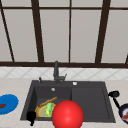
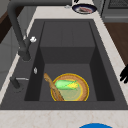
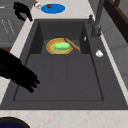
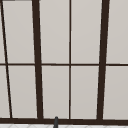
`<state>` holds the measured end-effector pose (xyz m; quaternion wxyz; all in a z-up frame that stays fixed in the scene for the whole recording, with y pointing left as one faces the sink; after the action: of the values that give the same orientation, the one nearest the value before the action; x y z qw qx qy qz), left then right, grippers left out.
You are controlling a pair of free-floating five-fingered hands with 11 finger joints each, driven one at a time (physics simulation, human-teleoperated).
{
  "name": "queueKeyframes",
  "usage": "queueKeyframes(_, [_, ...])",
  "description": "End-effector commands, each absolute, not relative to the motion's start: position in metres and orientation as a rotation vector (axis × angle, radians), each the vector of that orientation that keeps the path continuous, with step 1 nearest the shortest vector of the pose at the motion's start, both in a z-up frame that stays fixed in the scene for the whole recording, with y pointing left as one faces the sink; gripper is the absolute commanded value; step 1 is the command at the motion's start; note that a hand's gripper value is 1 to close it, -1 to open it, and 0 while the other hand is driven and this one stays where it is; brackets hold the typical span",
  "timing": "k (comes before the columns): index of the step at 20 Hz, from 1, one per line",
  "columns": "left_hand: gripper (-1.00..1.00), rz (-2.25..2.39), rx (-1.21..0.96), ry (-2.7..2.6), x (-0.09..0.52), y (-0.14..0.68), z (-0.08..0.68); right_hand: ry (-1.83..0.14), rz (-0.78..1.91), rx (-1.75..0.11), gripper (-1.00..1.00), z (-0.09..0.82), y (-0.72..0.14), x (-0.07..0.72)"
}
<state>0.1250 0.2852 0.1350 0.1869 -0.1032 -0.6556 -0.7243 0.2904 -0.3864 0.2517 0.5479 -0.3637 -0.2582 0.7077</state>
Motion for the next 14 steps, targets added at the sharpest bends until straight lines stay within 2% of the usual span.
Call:
queueKeyframes(1, [0.00, -2.039, -0.291, -1.846, 0.125, 0.285, 0.135, -0.702, 1.625, -0.930, -1.00, 0.254, -0.360, 0.290])
queueKeyframes(14, [0.00, -2.039, -0.291, -1.846, 0.125, 0.285, 0.135, -0.930, 1.587, -1.132, -1.00, 0.254, -0.267, 0.291])
